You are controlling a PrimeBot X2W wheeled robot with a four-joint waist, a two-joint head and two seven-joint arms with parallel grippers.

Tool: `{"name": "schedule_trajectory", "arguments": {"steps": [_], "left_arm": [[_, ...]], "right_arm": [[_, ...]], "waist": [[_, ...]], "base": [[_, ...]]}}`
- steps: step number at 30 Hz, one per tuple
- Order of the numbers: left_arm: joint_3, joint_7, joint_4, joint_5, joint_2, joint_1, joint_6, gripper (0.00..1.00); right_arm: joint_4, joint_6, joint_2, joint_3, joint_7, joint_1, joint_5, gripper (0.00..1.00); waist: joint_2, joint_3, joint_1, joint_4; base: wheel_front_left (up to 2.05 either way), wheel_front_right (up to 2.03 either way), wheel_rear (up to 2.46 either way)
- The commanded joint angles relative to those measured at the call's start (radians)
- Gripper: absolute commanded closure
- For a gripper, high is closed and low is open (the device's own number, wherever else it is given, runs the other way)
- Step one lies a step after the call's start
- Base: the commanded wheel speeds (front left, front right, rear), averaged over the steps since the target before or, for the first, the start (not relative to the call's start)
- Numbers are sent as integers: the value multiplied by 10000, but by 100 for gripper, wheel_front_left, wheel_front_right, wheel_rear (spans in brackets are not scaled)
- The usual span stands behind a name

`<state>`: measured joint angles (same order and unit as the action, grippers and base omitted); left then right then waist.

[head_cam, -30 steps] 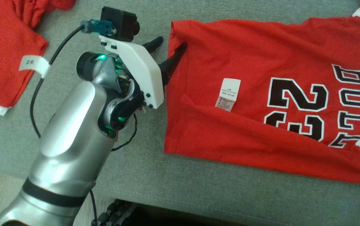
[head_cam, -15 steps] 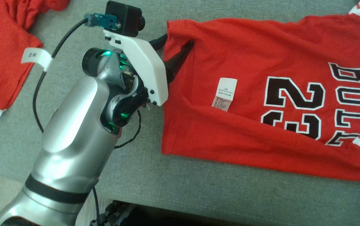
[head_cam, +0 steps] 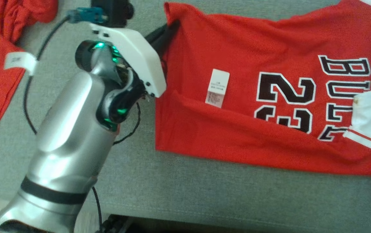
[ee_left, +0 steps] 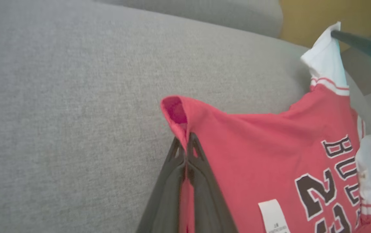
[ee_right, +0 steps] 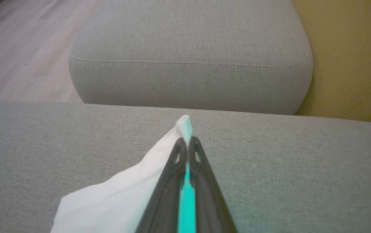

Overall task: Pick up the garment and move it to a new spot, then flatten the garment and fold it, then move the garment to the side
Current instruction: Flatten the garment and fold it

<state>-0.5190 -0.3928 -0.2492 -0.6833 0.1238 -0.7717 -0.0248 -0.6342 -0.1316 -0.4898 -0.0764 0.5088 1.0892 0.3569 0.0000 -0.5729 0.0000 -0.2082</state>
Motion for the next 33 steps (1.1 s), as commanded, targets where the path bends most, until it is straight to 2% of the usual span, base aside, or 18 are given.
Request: {"name": "schedule_trajectory", "arguments": {"steps": [1, 7, 13, 18, 23, 27, 33], "left_arm": [[495, 123, 505, -102, 387, -137, 24, 100], [946, 416, 1543, -434, 733, 740, -134, 100], [1174, 374, 2842, -825, 1153, 2073, -286, 100], [1747, 624, 3304, -1286, 1463, 3113, -436, 100], [2155, 851, 3729, -1775, 1694, 4126, -330, 100], [2191, 1000, 3953, -1894, 1877, 4838, -156, 100], [1935, 1335, 4025, -1625, 2062, 5371, 222, 100]], "right_arm": [[472, 9, -131, -8, -68, 180, 127, 100], [1572, 9, -506, -5, -146, -595, 898, 100], [3872, 9, -693, 448, 248, -2945, 1720, 100], [5704, 9, -152, 872, 680, -5220, 1761, 100], [6969, 9, 484, 1275, 1024, -7045, 1512, 100], [7311, 9, 956, 1418, 1243, -7836, 1345, 100], [7156, 9, 1217, 1386, 1362, -8299, 966, 100]], "waist": [[0, 109, 0, 131], [0, 469, 0, 595], [0, 957, 0, 1174], [0, 1441, 0, 1626], [0, 1779, 0, 2010], [0, 1921, 0, 2227], [0, 1995, 0, 2315]], "base": [[0, 0, 0], [0, 0, 0], [0, 0, 0], [0, 0, 0], [0, 0, 0], [0, 0, 0], [0, 0, 0]]}}
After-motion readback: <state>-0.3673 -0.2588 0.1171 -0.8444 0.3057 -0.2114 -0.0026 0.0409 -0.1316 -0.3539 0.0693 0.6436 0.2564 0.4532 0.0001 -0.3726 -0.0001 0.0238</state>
